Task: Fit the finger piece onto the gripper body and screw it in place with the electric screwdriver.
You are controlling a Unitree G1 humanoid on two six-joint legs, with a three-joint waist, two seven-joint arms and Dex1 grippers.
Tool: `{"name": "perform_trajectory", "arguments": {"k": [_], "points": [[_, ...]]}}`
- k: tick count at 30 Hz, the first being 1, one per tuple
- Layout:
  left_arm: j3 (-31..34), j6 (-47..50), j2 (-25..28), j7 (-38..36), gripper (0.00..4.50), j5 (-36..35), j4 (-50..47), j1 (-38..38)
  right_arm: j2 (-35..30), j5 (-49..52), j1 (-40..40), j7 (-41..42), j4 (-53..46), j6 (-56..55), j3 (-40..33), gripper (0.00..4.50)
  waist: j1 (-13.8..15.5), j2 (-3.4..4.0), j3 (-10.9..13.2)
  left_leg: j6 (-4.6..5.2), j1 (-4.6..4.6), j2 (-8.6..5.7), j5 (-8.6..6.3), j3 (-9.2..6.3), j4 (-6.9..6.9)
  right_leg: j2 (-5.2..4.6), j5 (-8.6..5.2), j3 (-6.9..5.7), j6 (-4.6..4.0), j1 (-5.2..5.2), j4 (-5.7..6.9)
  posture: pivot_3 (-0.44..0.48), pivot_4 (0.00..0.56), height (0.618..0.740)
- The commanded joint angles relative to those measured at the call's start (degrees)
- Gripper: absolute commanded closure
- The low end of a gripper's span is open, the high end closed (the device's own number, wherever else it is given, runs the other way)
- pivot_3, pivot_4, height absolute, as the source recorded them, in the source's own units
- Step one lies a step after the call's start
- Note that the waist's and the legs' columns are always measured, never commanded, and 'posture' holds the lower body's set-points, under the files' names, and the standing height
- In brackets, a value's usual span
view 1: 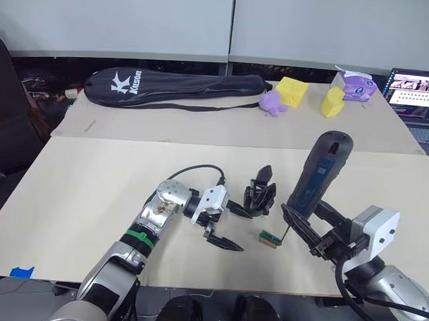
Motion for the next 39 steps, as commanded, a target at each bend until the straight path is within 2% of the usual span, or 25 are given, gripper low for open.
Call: {"name": "perform_trajectory", "arguments": {"k": [1,10,16,23,27,32,39], "points": [[0.7,-1.2,-0.2,0.1,0.00,-0.1,0.0,-0.8,0.1,1.2,-0.3,1.3,-0.3,-2.9,-0.9,2.60,0.0,0.00,0.0,0.00,0.00,0.00,0.00,0.00,0.00,0.00,0.00,0.00,0.00,0.00,0.00,0.000,0.150,0.740],[1.0,-2.2,0.2,-0.1,0.00,-0.1,1.5,-1.1,-1.5,3.8,0.0,3.6,-1.9,-2.8,-2.5,2.60,0.0,-0.01,0.0,0.01,0.00,0.00,-0.01,0.00,0.00,-0.01,0.00,0.00,0.00,0.00,0.00,0.000,0.150,0.740],[1.2,-2.4,0.3,0.1,0.00,0.1,2.3,-1.6,-7.1,12.1,-4.8,1.7,-7.6,2.0,-2.2,2.60,-0.1,-0.01,0.0,0.02,0.00,0.02,-0.01,0.00,0.01,-0.04,0.00,0.00,-0.01,-0.02,0.01,0.000,0.150,0.740],[1.6,-1.5,1.3,-0.2,0.00,-0.2,1.4,-1.5,-16.9,22.8,-12.7,2.0,-5.4,6.4,-6.4,2.60,0.1,-0.05,0.0,0.11,-0.08,0.01,-0.06,-0.04,0.07,-0.11,0.01,0.01,-0.01,-0.03,-0.03,0.000,0.150,0.740],[2.1,-0.9,2.6,-0.5,0.00,-0.6,0.5,-1.3,-23.8,33.4,-21.6,3.0,-1.6,9.7,-7.3,2.60,0.0,-0.06,0.0,0.22,-0.20,0.00,-0.13,-0.10,0.25,-0.17,0.02,-0.01,0.01,-0.04,-0.04,0.000,0.150,0.740],[3.0,-0.1,3.4,0.1,0.00,-0.8,0.0,-1.7,-29.6,44.1,-36.0,2.2,5.8,14.0,-4.5,2.60,0.0,-0.12,0.1,0.29,-0.24,0.00,-0.17,-0.13,0.32,-0.62,0.05,-0.07,0.01,-0.02,-0.07,0.000,0.150,0.740],[4.5,0.5,3.4,1.6,0.00,-0.8,1.5,-4.2,-28.7,48.5,-55.3,0.2,16.5,20.3,3.4,2.60,0.1,-0.16,0.1,0.36,-0.44,0.00,-0.20,-0.14,0.50,-0.75,0.06,-0.19,0.02,-0.09,-0.05,0.000,0.150,0.740]]}}
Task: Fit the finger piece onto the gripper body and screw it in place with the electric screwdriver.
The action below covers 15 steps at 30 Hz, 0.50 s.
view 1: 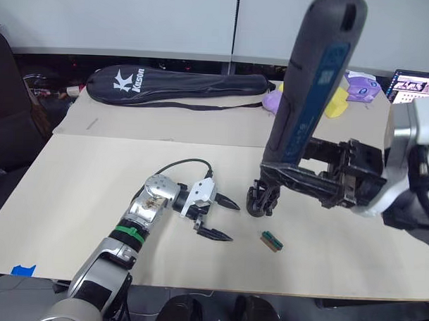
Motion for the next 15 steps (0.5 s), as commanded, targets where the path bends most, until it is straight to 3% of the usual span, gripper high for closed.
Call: {"name": "perform_trajectory", "arguments": {"k": [1,6,15], "points": [[1.9,-0.2,-0.5,1.0,0.00,-0.7,0.1,-2.7,1.4,0.8,-8.2,-0.3,4.4,1.8,2.3,2.60,0.0,0.00,0.0,0.01,-0.08,0.00,0.00,-0.02,0.06,-0.01,0.01,-0.05,0.01,-0.03,0.01,0.000,0.150,0.740],[2.7,-0.4,-1.7,2.0,0.00,-0.4,2.7,-5.3,3.7,-4.2,-14.3,3.3,9.7,4.0,6.0,2.60,0.1,0.00,0.0,0.10,-0.17,-0.01,-0.06,-0.03,0.16,0.01,0.05,-0.13,0.08,-0.02,0.01,0.000,0.150,0.740],[3.1,-3.2,-4.0,3.3,0.00,0.8,8.4,-8.6,5.5,-13.6,-14.9,9.3,13.2,4.7,8.0,2.60,0.0,0.00,0.0,0.25,-0.43,-0.07,-0.07,0.02,0.25,0.29,0.21,-0.53,0.36,-0.07,0.02,0.000,0.150,0.740]]}}
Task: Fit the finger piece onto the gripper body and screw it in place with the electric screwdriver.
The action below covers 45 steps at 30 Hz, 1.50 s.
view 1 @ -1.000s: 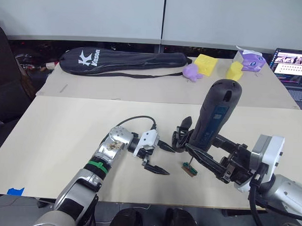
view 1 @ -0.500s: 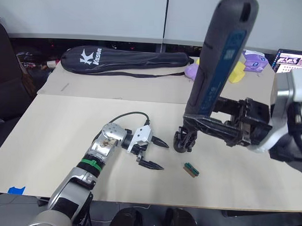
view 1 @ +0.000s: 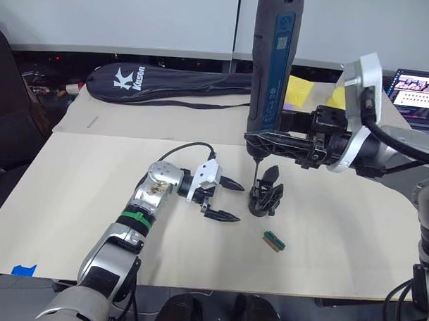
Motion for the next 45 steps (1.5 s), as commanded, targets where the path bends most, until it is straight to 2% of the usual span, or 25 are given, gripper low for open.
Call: {"name": "perform_trajectory", "arguments": {"k": [1,16,30,45], "points": [[1.0,-1.8,-1.1,0.7,0.00,0.4,1.3,-1.9,0.6,-2.5,-1.4,1.8,-0.7,-0.7,-1.8,2.60,0.0,0.00,0.0,0.00,0.00,0.00,0.00,0.00,0.00,0.00,0.00,0.00,0.00,0.00,0.00,0.000,0.150,0.740],[1.1,-4.5,-4.2,1.7,0.00,2.1,6.4,-3.8,2.2,-8.6,-0.2,4.6,0.5,0.8,-2.7,2.60,-0.1,0.00,0.0,-0.02,0.02,0.00,0.01,0.01,0.00,0.00,0.00,-0.06,0.01,0.01,-0.01,0.000,0.150,0.740],[1.3,-5.9,-4.7,1.9,0.00,3.0,7.5,-4.0,2.8,-12.2,3.9,6.8,-0.4,-0.2,-4.3,2.60,-0.1,0.00,0.0,-0.03,0.03,0.00,0.01,0.02,0.01,-0.01,0.00,-0.08,0.01,0.01,-0.06,0.000,0.150,0.740],[1.1,-5.6,-4.9,2.0,0.00,3.1,7.2,-3.8,4.6,-15.8,4.2,8.7,0.2,-0.9,-5.4,2.60,-0.1,0.00,0.0,-0.03,0.04,-0.01,0.01,0.02,0.01,0.00,-0.01,-0.08,0.01,0.01,-0.06,0.000,0.150,0.740]]}}
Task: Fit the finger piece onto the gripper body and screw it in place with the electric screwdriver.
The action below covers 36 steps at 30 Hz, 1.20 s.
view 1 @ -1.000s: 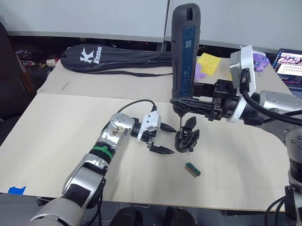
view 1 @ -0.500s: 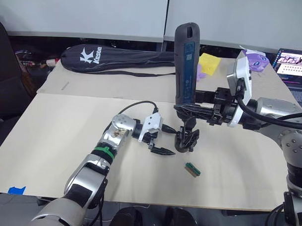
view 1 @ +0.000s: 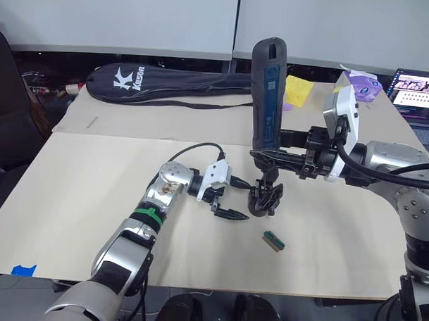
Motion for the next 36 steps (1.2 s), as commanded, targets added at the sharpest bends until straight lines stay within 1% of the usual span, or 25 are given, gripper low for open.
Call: {"name": "perform_trajectory", "arguments": {"k": [1,23,36], "points": [[0.6,-0.6,-0.4,0.1,0.00,0.2,-0.6,-1.0,0.3,0.1,-1.1,0.5,-1.2,-2.5,-3.8,2.60,0.0,0.00,0.0,0.00,0.00,0.00,0.00,0.00,0.00,0.00,0.00,0.00,0.00,0.00,0.00,0.000,0.150,0.740],[1.0,-0.9,-0.7,0.6,0.00,0.8,-0.3,-1.1,1.9,-1.4,-1.2,0.6,-1.9,-2.0,-3.5,2.60,0.0,0.00,0.0,0.00,0.00,-0.01,0.00,0.01,0.00,0.02,0.00,0.00,0.00,0.00,0.01,0.000,0.150,0.740],[1.0,-1.1,-0.7,0.5,0.00,0.9,-0.2,-1.0,2.0,-0.1,-1.1,-0.4,-2.9,-0.3,-4.1,2.60,0.0,0.00,0.0,0.00,0.00,-0.01,0.00,0.01,0.00,0.02,0.00,0.00,0.00,0.00,0.01,0.000,0.150,0.740]]}}
